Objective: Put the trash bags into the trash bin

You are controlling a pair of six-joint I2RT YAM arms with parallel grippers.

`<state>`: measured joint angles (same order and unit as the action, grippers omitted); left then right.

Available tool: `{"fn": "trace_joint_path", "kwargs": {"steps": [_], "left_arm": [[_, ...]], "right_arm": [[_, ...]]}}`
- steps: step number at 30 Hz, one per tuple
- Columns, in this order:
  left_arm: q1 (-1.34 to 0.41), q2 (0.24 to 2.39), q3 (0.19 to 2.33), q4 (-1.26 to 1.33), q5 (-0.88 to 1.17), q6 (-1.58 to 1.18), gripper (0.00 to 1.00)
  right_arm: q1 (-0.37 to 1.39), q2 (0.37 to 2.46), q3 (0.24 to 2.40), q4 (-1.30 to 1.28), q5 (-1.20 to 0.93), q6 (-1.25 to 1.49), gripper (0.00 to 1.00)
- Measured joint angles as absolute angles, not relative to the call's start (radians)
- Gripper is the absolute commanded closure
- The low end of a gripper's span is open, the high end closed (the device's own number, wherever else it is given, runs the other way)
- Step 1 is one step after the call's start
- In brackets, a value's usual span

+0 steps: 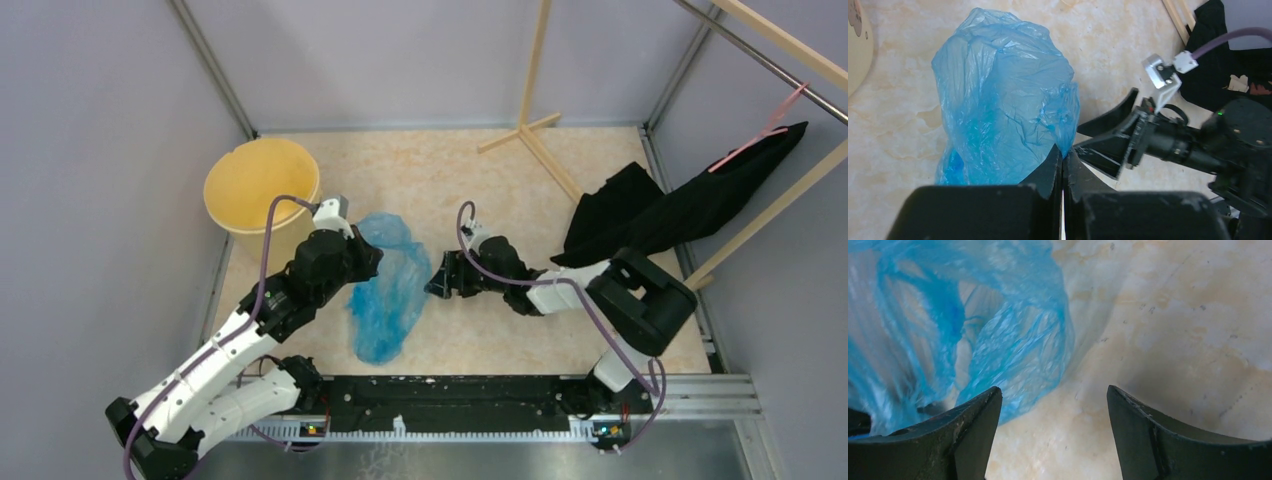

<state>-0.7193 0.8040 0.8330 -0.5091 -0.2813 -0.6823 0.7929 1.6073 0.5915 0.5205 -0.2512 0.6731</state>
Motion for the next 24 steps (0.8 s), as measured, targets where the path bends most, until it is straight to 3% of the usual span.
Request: {"fn": "trace_joint_path", "kwargs": {"steps": [8,9,11,12,17,19,24], "left_arm": [[-0.719,0.764,0.814,-0.5,-0.278,-0.691,1.0],[-0.719,0.76,0.809,-0.498,-0.278,-0.693,1.0],[-0.719,0.754,0.8,-0.496,-0.278,-0.695,1.0],[-0.719,0.754,0.796,-0.496,-0.279,-0.697,1.0],[-0.719,0.747,0.792,-0.501,-0.31,-0.697,1.0],[-0.719,0.739,0.792,-0.509,-0.34,-0.695,1.0],[-0.712,0.776,0.862,-0.557,-0.399,-0.638,1.0]], "right_arm": [[0.793,1.825,0.663,0.747,-0.24,0.694,0.39],[0.794,1.841,0.668,0.771,-0.239,0.696,0.48],[0.802,1.874,0.677,0.809,-0.236,0.701,0.78],[0.808,1.888,0.68,0.82,-0.234,0.708,0.86],[0.829,1.905,0.679,0.796,-0.23,0.76,1.0],[0.82,1.871,0.678,0.738,-0.234,0.749,1.0],[0.697,1.689,0.821,0.302,-0.267,0.681,1.0]]}}
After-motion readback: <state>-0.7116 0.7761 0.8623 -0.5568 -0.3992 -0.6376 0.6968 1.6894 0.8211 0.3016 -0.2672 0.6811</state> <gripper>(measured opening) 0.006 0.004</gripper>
